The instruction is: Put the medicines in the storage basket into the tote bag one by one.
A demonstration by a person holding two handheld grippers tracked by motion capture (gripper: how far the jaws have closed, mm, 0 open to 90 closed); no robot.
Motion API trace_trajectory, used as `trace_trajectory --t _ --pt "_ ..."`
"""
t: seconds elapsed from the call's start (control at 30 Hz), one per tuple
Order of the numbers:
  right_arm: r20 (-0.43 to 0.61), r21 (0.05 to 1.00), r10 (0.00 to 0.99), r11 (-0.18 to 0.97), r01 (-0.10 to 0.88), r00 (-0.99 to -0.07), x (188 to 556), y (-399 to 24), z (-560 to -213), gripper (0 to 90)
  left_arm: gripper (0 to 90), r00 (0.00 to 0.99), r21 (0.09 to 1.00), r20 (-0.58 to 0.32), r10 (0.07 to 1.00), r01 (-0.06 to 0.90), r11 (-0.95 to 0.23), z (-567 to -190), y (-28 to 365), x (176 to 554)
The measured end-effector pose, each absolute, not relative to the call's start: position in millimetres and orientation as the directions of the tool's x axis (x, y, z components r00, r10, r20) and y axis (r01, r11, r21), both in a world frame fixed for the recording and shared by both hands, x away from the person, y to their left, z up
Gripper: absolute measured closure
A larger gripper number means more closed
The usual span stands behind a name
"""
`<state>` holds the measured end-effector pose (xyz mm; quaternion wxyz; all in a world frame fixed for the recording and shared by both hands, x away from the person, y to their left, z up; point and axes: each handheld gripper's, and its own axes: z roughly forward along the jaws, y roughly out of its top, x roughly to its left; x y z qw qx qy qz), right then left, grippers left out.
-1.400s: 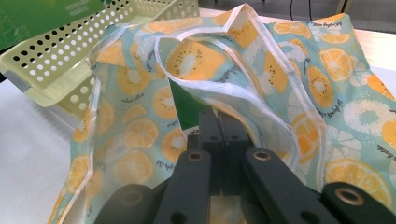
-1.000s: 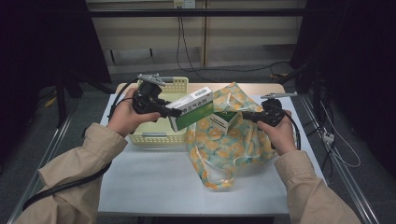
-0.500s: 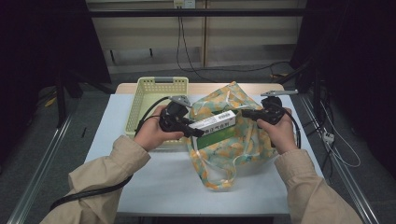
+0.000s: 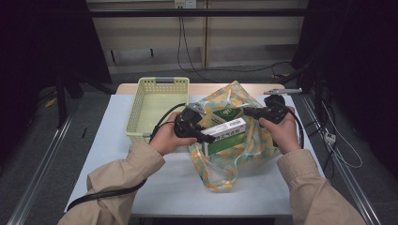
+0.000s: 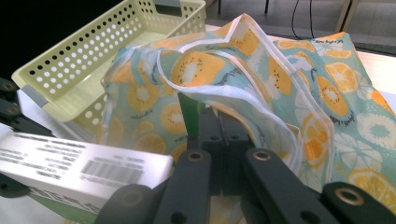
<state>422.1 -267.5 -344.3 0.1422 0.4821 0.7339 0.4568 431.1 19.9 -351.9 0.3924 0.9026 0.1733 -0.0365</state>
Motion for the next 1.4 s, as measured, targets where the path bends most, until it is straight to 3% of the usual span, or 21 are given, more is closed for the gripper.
trace_trajectory --t 0.7,0.73,1.03,1.13,1.2,1.4 --pt "0.221 0.812 0.834 0.130 0.569 -0.506 419 -267 -339 90.0 62.6 0.932 0.692 -0.184 0.311 0.348 -0.633 -368 -15 443" --pt "0.224 0.813 0.833 0.127 0.569 -0.505 419 -267 -339 90.0 62.6 0.930 0.677 -0.150 0.336 0.344 -0.650 -367 -17 443" --pt "0.229 0.813 0.832 0.122 0.569 -0.505 418 -268 -340 90.0 62.6 0.918 0.693 -0.197 0.344 0.379 -0.614 -372 -26 451" --pt "0.230 0.814 0.832 0.120 0.569 -0.505 418 -268 -340 90.0 62.6 0.912 0.682 -0.160 0.378 0.379 -0.625 -372 -30 452" --pt "0.230 0.813 0.831 0.121 0.570 -0.506 418 -268 -340 90.0 62.6 0.916 0.691 -0.199 0.347 0.382 -0.613 -373 -32 454" --pt "0.231 0.814 0.833 0.117 0.568 -0.503 418 -270 -340 90.0 62.5 0.915 0.683 -0.159 0.372 0.374 -0.628 -372 -37 453"
